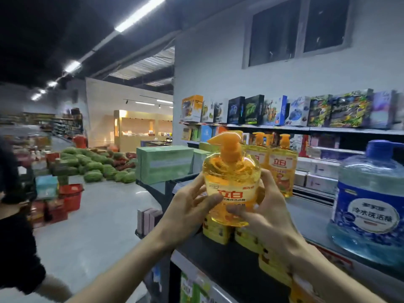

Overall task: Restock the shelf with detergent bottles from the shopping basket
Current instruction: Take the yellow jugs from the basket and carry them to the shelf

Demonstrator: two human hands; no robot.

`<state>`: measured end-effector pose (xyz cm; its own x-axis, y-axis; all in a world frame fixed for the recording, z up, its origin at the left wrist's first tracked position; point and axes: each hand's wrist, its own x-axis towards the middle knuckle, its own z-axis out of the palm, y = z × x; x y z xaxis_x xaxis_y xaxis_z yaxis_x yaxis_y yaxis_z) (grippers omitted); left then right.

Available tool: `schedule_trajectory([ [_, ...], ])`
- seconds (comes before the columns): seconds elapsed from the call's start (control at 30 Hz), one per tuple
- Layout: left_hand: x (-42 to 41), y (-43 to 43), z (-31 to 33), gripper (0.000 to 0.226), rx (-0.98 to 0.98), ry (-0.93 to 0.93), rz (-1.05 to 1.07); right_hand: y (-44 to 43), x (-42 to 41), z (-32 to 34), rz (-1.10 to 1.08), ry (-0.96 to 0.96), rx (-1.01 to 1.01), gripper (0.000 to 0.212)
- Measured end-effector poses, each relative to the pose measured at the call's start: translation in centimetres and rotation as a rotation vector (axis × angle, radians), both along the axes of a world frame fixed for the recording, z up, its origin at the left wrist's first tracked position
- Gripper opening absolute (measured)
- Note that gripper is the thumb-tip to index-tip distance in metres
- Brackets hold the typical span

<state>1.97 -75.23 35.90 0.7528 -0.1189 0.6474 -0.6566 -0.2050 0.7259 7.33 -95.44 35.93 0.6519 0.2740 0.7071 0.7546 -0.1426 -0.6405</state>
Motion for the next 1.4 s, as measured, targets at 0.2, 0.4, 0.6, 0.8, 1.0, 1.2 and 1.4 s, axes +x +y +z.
schedule_trajectory([
  [0.2, 7.5, 2.7, 1.1, 0.039, 0.016, -0.066, -0.037, 2.8, 5.4, 1.0, -0.114, -0.080, -0.018, 0.084],
  [0.4, 15.2, 3.6, 1.4, 0.040, 0.020, -0.082, -0.024, 3.7, 12.1, 2.1, -0.272, -0.076, -0.127, 0.078],
  [0.6, 22.6, 3.7, 2.4, 0.035, -0.022, 0.010, -0.003, 4.9, 19.8, 4.2, -0.323, 0.059, -0.269, 0.075],
  [0.8, 28.8, 3.4, 3.2, 0.028, -0.040, 0.173, 0.040, 6.0, 25.6, 3.6, -0.318, 0.205, -0.243, 0.077],
  [1.0, 33.0, 4.0, 2.1, 0.027, -0.021, 0.254, 0.068, 6.6, 28.0, 3.0, -0.347, 0.264, -0.307, 0.073],
  [1.2, 36.0, 5.0, 2.2, 0.027, -0.001, 0.277, 0.022, 6.9, 30.0, 3.1, -0.369, 0.284, -0.344, 0.075],
  [1.4, 36.7, 7.1, 1.6, 0.032, 0.181, 0.303, -0.005, 6.0, 30.6, 1.6, -0.426, 0.293, -0.505, 0.073],
])
